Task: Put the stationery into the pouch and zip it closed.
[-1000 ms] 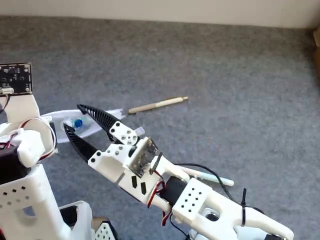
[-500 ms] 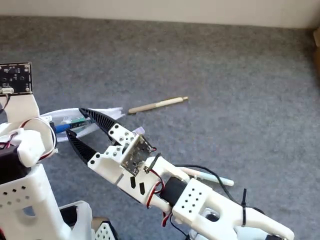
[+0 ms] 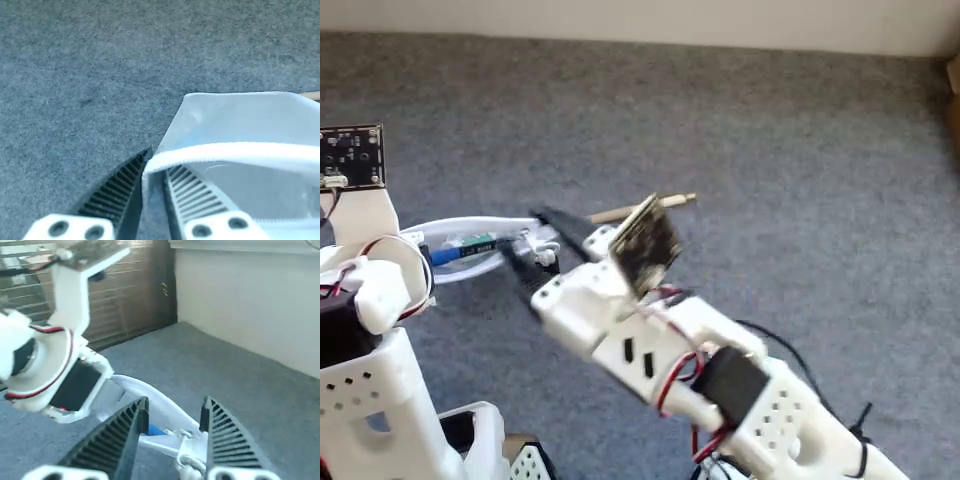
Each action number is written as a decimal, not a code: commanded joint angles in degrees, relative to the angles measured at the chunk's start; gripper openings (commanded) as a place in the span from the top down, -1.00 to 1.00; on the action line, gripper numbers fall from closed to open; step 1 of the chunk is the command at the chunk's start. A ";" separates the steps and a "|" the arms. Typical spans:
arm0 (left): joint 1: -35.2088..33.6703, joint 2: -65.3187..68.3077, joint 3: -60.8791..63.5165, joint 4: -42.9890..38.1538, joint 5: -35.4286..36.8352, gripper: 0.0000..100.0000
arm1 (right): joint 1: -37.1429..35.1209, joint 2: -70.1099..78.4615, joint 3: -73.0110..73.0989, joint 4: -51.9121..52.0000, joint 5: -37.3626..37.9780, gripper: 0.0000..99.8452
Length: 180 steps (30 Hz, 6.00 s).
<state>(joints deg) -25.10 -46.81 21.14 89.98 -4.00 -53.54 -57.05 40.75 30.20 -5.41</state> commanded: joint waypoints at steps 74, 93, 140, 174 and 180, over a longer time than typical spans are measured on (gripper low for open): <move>0.75 1.27 3.56 -2.20 0.70 0.98 | 20.44 39.25 11.56 28.00 35.52 0.87; 0.75 1.27 3.47 -2.11 0.70 0.98 | 20.62 24.13 8.92 28.35 35.16 0.96; 1.10 1.27 3.21 -2.55 0.79 0.98 | 5.32 -22.55 -2.59 7.87 -1.32 0.96; 0.84 1.27 3.56 -2.46 0.70 0.98 | 1.63 5.49 -2.51 -25.19 5.45 0.96; 0.92 1.27 3.56 -2.55 0.70 0.98 | 4.79 8.92 -2.51 -25.01 5.45 0.96</move>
<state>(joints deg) -25.01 -46.90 23.52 87.96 -3.91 -50.64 -48.79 41.54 6.55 -0.84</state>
